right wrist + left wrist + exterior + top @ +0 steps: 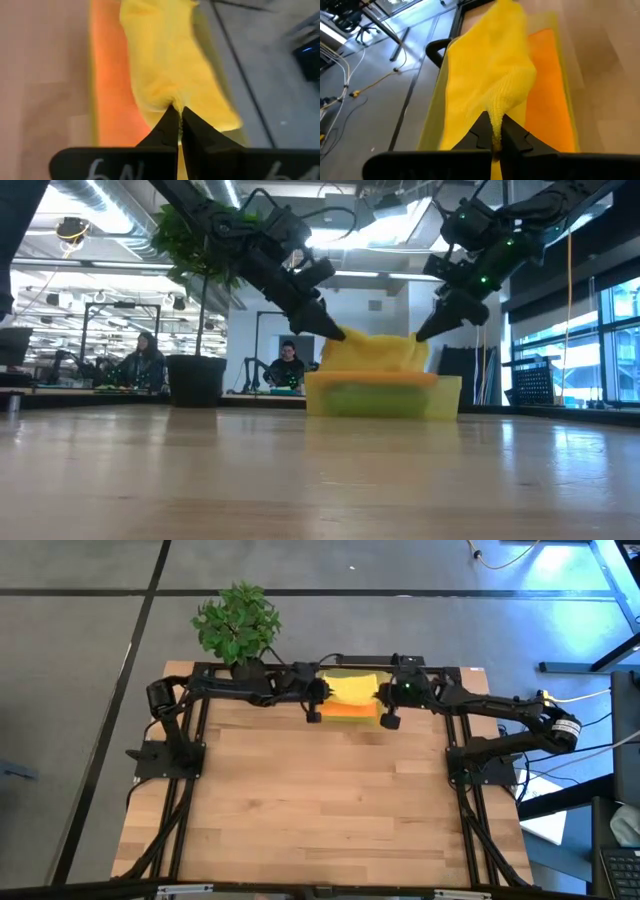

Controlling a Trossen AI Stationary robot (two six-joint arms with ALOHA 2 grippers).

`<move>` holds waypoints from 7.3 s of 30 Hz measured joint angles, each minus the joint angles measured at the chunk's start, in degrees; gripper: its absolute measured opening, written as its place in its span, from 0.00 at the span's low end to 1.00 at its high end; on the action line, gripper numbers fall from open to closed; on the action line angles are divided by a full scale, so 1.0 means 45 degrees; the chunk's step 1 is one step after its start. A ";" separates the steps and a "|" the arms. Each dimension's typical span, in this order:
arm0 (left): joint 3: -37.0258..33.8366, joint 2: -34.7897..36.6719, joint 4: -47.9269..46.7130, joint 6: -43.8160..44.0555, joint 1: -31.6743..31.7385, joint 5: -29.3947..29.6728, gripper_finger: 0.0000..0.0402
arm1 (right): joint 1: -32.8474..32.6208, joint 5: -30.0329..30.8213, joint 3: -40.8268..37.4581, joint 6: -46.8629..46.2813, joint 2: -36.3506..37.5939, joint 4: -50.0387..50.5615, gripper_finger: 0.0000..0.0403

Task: Fold microfiber towels
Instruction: Put the folded yellow microfiber towel into the yellow bin, then return to Home Position

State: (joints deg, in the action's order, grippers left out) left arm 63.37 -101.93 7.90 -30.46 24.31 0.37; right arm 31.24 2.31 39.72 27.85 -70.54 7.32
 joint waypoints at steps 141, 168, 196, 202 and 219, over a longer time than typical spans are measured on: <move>-0.9798 1.8379 -0.1309 0.6992 -0.6099 0.2096 0.25 | 0.1070 -0.6151 -0.2770 -0.5216 1.3643 0.3514 0.12; -1.3984 2.1935 -0.0622 0.6504 -0.6070 0.1620 0.18 | 0.1051 -0.6748 -0.8723 -0.3360 1.4857 -0.2624 0.04; -1.3979 2.1930 -0.0902 0.7040 -0.6544 0.1613 0.18 | -0.3770 0.0684 -0.8743 -0.3453 1.5630 -0.2114 0.03; -1.3979 2.1933 -0.1324 0.6873 -0.6913 0.1672 0.18 | -0.4024 0.0096 -0.8743 -0.3499 1.5625 -0.2042 0.03; -1.3984 2.1930 -0.1320 0.6645 -0.6935 0.1761 0.18 | -0.4020 -0.1108 -0.8743 -0.4429 1.5625 -0.1949 0.03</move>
State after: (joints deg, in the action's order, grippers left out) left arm 0.45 -3.25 1.96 -0.56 -6.90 8.29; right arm 13.15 -2.68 0.38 7.92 -0.23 -1.46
